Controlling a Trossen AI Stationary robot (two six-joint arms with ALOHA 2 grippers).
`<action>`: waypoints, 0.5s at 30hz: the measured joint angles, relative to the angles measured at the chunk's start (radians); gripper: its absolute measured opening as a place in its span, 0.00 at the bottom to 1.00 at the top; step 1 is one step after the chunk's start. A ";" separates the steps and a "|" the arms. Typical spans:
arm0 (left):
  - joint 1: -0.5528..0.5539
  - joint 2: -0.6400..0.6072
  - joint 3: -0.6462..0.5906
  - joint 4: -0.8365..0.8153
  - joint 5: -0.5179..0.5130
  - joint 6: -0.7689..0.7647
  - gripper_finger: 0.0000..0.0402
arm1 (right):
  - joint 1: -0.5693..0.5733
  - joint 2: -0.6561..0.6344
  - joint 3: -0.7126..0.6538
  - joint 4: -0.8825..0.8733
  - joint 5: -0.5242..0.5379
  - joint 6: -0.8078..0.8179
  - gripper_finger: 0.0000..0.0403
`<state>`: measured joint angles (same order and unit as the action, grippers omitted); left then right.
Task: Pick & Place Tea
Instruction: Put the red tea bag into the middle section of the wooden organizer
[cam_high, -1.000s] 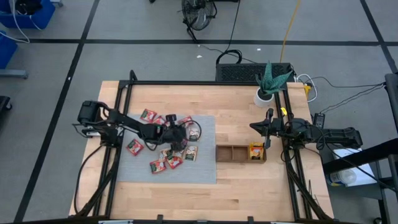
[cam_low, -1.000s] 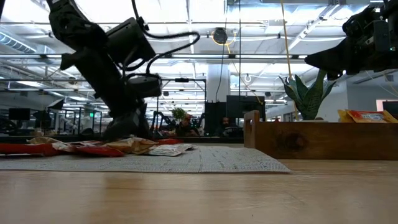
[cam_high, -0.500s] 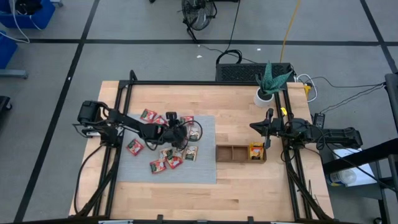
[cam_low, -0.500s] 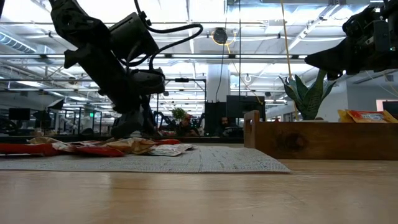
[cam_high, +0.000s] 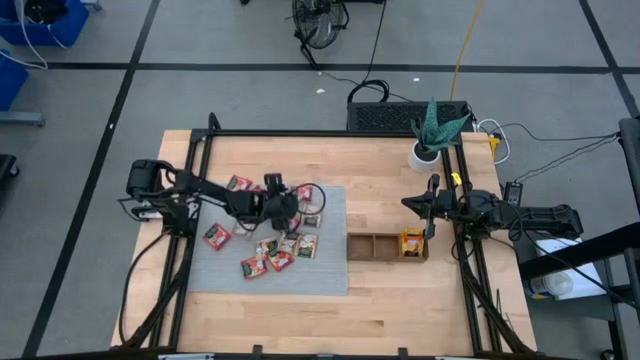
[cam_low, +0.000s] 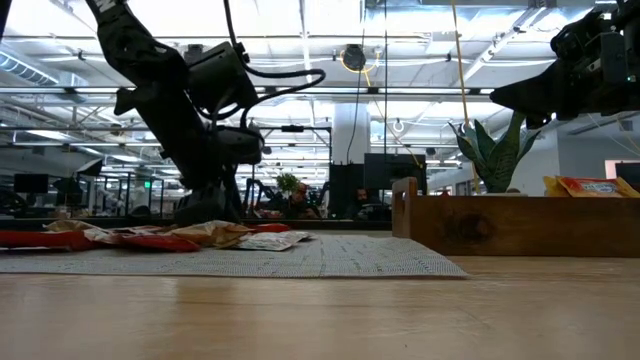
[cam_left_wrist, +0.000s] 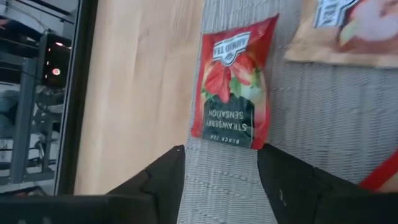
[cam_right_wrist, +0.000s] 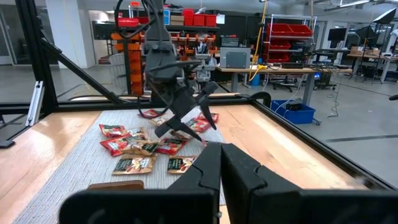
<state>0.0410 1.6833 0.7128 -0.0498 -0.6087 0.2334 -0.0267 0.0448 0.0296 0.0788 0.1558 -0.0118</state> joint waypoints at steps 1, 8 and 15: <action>0.004 0.000 0.000 0.000 0.005 0.006 0.49 | 0.000 0.000 0.000 0.000 0.000 0.000 0.00; 0.032 0.058 0.002 0.065 0.054 0.030 0.47 | 0.000 0.000 0.000 0.000 0.000 0.000 0.00; 0.031 0.130 0.005 0.199 0.034 0.109 0.46 | 0.000 0.000 0.000 0.000 0.000 0.000 0.00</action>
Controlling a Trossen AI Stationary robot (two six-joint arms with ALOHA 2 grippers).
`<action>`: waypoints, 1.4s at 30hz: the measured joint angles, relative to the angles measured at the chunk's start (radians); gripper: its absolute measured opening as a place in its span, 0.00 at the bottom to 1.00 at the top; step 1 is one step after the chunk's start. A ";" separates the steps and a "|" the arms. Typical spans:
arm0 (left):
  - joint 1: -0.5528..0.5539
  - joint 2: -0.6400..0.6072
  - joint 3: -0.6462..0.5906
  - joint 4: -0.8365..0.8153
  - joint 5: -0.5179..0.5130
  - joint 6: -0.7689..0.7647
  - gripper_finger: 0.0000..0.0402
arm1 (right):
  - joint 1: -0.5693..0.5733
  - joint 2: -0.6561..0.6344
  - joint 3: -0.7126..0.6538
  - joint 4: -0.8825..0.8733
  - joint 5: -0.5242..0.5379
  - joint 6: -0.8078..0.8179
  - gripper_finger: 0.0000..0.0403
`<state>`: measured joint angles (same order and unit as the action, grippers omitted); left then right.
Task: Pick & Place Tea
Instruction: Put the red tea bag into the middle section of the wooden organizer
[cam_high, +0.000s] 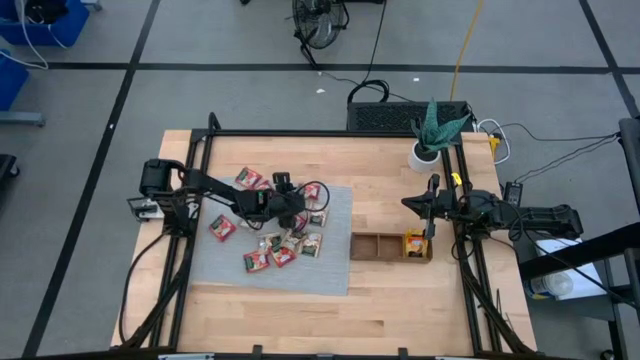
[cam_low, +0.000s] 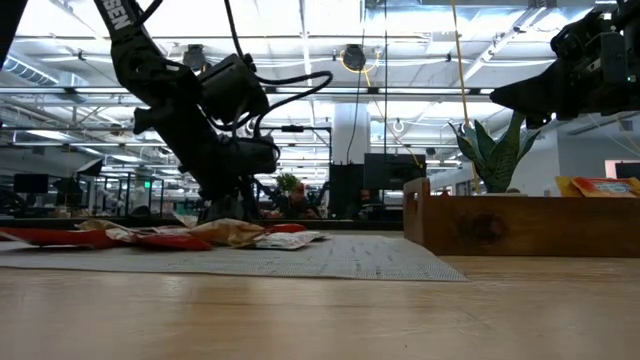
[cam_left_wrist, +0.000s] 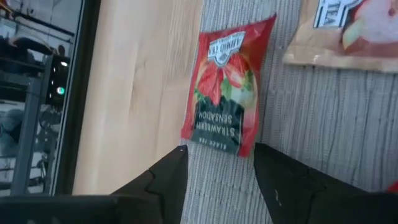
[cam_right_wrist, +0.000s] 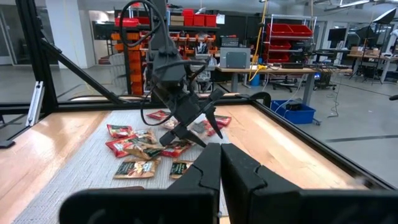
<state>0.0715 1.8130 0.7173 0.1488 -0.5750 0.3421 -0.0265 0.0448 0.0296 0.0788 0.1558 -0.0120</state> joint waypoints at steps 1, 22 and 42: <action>-0.001 -0.002 0.000 0.004 0.000 0.005 0.46 | 0.000 0.000 0.000 0.000 0.000 0.000 0.00; 0.009 -0.026 -0.005 0.046 0.056 0.030 0.46 | 0.000 0.000 0.000 0.000 0.000 0.000 0.00; 0.037 -0.024 -0.005 0.057 0.161 0.046 0.01 | 0.000 0.000 0.000 0.000 0.000 0.000 0.00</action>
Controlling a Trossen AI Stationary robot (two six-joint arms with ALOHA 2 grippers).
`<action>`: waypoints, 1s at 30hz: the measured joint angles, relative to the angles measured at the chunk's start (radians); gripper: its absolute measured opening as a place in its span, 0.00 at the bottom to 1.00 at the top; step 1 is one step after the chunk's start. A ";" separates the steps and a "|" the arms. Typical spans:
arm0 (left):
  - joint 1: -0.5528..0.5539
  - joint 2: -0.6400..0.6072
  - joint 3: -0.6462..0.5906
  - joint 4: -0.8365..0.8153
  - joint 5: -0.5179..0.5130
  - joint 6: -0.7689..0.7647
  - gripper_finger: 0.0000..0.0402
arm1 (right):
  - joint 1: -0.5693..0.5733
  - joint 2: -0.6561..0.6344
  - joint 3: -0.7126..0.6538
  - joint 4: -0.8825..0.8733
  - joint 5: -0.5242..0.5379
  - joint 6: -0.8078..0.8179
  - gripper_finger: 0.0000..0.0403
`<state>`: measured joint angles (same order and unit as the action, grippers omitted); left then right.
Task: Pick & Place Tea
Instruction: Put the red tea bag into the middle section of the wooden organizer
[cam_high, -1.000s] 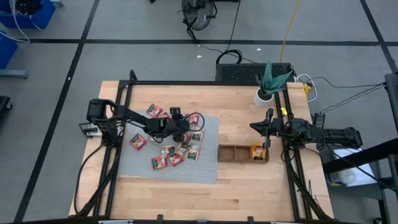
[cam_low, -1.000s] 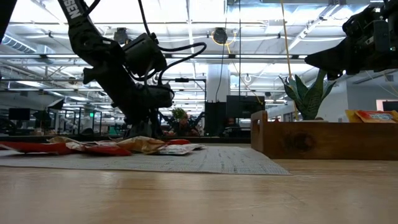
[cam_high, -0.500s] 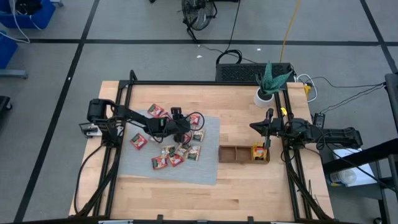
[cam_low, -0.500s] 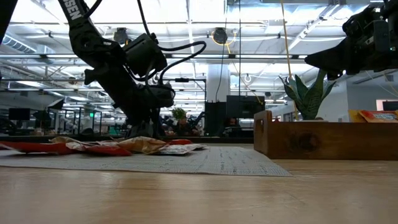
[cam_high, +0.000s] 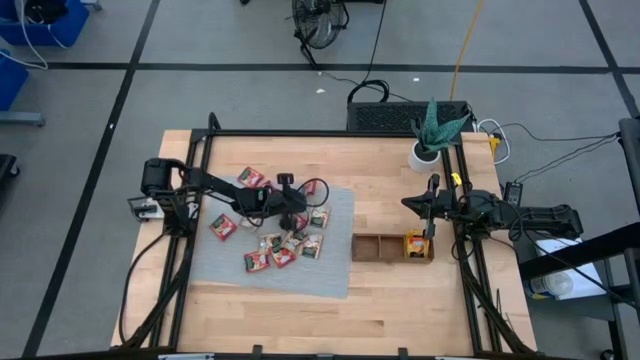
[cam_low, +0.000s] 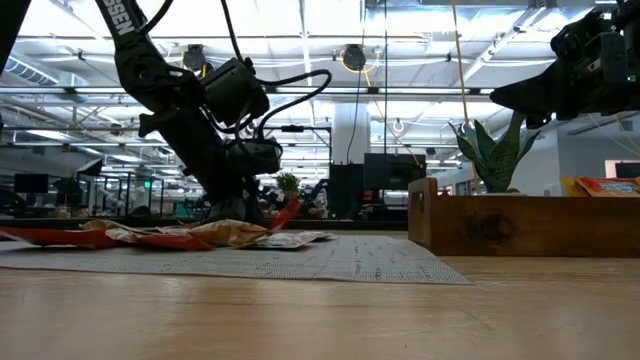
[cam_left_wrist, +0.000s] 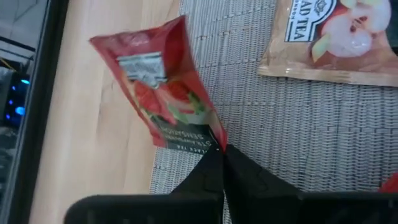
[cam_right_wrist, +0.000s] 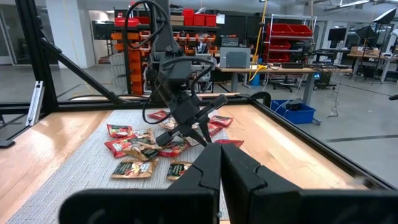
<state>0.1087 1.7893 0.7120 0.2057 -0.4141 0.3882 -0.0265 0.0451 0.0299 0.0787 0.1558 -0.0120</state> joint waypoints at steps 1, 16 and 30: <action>-0.003 0.000 0.000 0.005 -0.011 0.014 0.01 | 0.000 0.000 0.000 0.000 0.000 0.000 0.00; -0.177 -0.155 0.011 0.044 -0.400 0.711 0.00 | 0.000 0.000 0.000 0.000 0.000 0.000 0.00; -0.247 -0.146 0.084 0.205 -0.659 1.384 0.00 | 0.000 0.000 0.000 0.003 0.000 0.000 0.00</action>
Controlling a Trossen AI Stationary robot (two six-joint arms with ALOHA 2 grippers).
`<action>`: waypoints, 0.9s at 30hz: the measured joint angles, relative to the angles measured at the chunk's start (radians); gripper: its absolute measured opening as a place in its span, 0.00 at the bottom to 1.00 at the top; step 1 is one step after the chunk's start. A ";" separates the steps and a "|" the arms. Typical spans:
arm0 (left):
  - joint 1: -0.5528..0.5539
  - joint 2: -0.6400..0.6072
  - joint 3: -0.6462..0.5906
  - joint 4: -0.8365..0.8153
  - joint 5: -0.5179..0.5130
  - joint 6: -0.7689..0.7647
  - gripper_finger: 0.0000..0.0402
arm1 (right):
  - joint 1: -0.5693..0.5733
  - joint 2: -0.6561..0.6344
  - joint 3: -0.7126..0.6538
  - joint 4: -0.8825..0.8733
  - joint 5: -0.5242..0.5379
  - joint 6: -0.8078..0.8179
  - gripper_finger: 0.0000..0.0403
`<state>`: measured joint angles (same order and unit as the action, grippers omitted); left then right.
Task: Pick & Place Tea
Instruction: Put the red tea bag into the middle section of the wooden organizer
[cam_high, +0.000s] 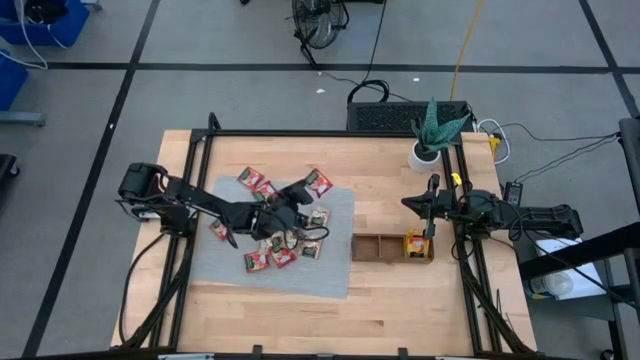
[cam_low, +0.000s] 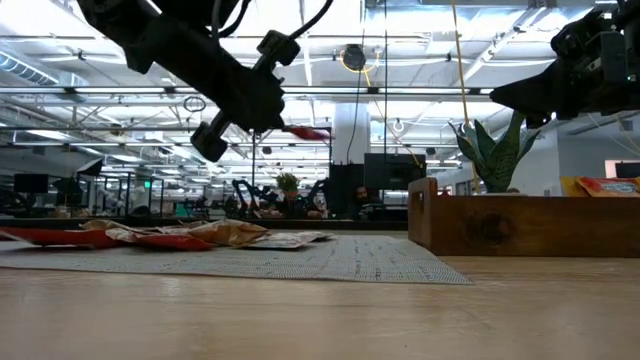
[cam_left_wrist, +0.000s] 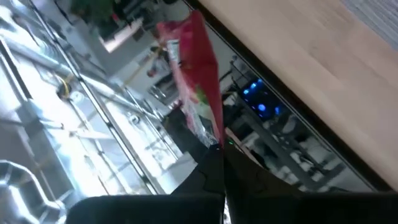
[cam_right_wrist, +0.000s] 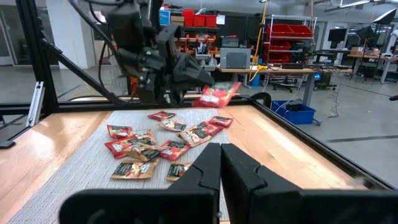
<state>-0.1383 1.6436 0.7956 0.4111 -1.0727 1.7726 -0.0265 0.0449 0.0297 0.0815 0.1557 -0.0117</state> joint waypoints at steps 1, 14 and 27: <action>0.000 0.000 0.000 0.012 0.008 0.013 0.00 | 0.000 0.000 0.000 0.001 0.000 0.000 0.00; 0.044 0.007 0.014 0.048 0.448 -0.306 0.00 | 0.000 0.000 0.000 0.082 -0.001 0.012 0.00; 0.084 0.097 0.102 -0.040 0.317 -0.086 0.00 | 0.000 0.011 0.000 0.220 0.108 0.090 0.00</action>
<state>-0.0544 1.7401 0.8980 0.3710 -0.7562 1.6871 -0.0265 0.0560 0.0296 0.3012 0.2638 0.0786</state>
